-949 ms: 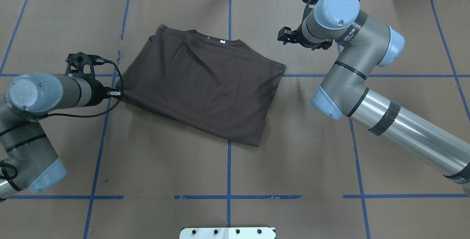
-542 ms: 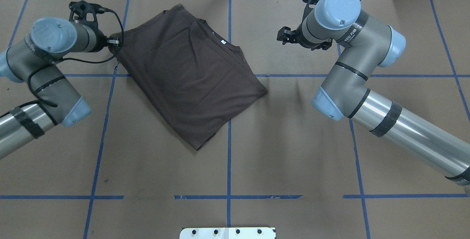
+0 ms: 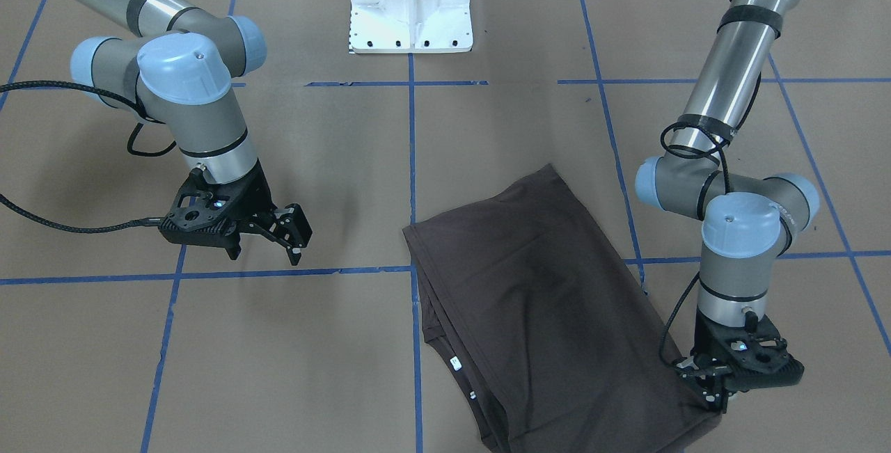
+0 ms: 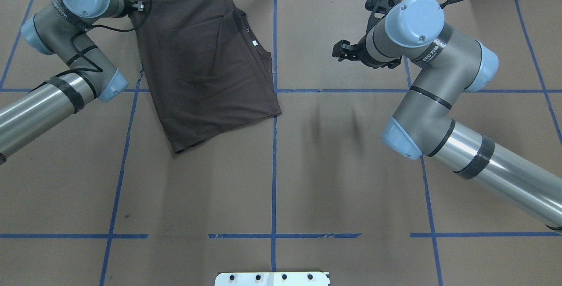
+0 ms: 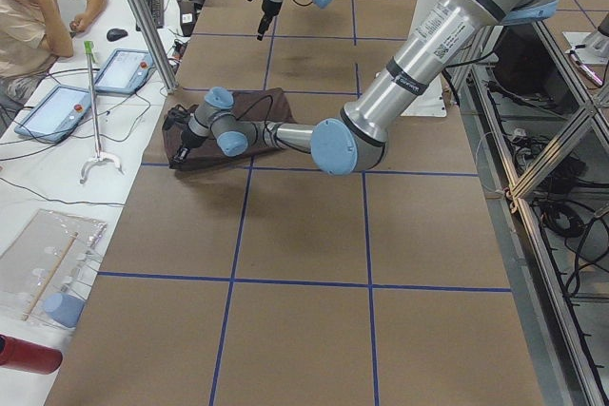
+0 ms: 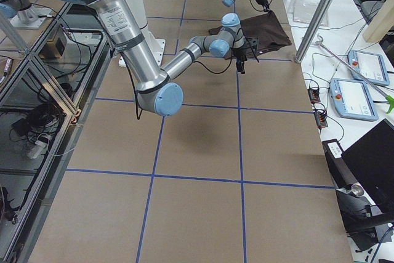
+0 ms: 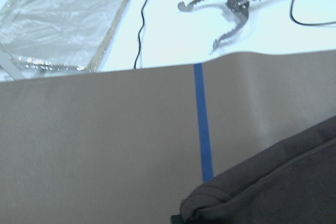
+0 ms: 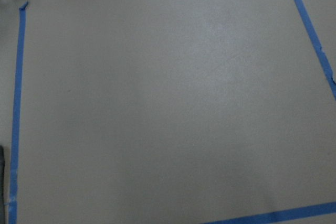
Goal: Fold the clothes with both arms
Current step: 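Reach the right gripper to the collar of the folded shirt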
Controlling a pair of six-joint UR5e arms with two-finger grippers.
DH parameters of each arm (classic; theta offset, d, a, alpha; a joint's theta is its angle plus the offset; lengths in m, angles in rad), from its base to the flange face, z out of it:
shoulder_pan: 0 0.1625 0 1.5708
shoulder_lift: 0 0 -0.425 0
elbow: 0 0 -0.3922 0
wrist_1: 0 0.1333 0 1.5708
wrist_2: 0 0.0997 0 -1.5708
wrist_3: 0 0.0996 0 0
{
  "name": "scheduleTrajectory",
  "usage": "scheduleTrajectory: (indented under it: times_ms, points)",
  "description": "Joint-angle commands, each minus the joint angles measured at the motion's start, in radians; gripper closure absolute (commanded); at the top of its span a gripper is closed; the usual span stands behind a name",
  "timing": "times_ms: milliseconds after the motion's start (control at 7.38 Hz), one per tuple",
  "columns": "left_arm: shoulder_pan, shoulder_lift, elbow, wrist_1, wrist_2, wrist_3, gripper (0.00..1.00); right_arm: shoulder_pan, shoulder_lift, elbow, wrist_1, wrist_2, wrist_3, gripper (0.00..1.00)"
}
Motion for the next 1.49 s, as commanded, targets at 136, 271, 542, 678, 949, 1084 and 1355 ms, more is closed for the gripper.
scheduleTrajectory:
  times_ms: [136, 271, 542, 678, 949, 1084, 1355]
  points:
    - [-0.036, 0.076, -0.147, -0.004, -0.145, 0.150, 0.00, -0.032, 0.180, -0.169, 0.004, -0.011, 0.142, 0.12]
    - [-0.036, 0.098, -0.185, -0.001, -0.147, 0.150, 0.00, -0.036, 0.284, -0.291, 0.011, -0.026, 0.146, 0.18]
    - [-0.036, 0.103, -0.190, -0.003, -0.147, 0.141, 0.00, -0.086, 0.409, -0.502, 0.152, -0.086, 0.198, 0.18]
    - [-0.035, 0.103, -0.190, -0.004, -0.147, 0.138, 0.00, -0.110, 0.449, -0.572, 0.175, -0.109, 0.235, 0.18]
    - [-0.035, 0.104, -0.189, -0.004, -0.147, 0.136, 0.00, -0.137, 0.550, -0.728, 0.206, -0.169, 0.244, 0.18]
    - [-0.036, 0.104, -0.190, -0.004, -0.147, 0.136, 0.00, -0.155, 0.549, -0.759, 0.232, -0.208, 0.241, 0.20]
    - [-0.035, 0.109, -0.189, -0.004, -0.147, 0.136, 0.00, -0.169, 0.557, -0.784, 0.231, -0.224, 0.183, 0.27]
